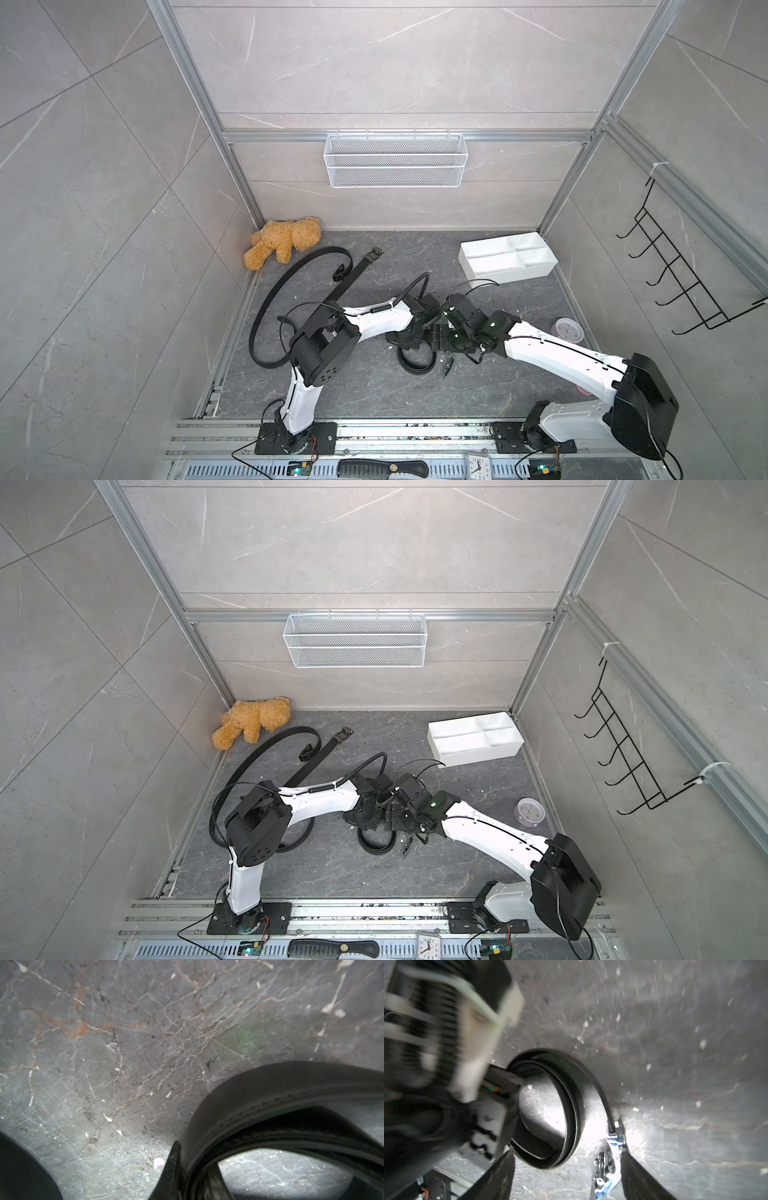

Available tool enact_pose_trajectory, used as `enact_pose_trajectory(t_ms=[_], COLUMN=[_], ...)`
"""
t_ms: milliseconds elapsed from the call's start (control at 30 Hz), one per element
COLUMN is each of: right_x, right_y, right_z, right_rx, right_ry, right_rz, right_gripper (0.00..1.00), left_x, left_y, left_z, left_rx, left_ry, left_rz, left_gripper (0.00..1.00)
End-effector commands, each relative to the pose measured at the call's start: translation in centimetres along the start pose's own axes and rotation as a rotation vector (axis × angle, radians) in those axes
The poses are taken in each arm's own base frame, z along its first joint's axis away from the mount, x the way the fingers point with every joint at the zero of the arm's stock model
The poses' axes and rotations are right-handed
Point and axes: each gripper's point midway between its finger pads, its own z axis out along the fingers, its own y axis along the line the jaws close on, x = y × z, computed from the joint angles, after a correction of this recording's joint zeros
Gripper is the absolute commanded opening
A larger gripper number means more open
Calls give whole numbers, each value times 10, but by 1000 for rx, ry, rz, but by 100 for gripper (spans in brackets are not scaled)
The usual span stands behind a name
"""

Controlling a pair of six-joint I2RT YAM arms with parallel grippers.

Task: Place the belts into the storage roll
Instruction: Pick up the belt from the center of the board.

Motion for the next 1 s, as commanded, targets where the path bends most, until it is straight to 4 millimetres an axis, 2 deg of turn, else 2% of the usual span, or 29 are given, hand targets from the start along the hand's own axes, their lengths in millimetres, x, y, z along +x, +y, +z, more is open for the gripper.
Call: enact_pose_trajectory(t_ms=[0,167,233,367,567,733,833,967], right_x=[19,12,10,19,34,52,50,36], right_y=[-26,-43,-41,-21,-8,9,20,14], right_z=[18,43,47,50,51,58,58,58], right_rx=[53,49,14,-114,-230,-240,-227,-147], right_ry=[141,190,196,223,209,210,173,120], right_rz=[-175,-178,-160,-116,37,20,15,55], right_gripper=[81,82,82,81,81,81,81,82], left_x=[-11,-11,-11,-12,-12,-12,-11,-11], left_y=[26,26,26,25,24,24,24,24], left_z=[57,57,56,56,57,58,58,58], left_rx=[-121,-123,-122,-118,-113,-115,-113,-111], left_ry=[-41,-45,-46,-48,-46,-43,-42,-43], left_rz=[-70,-76,-75,-75,-73,-68,-71,-73], left_gripper=[0,0,0,0,0,0,0,0])
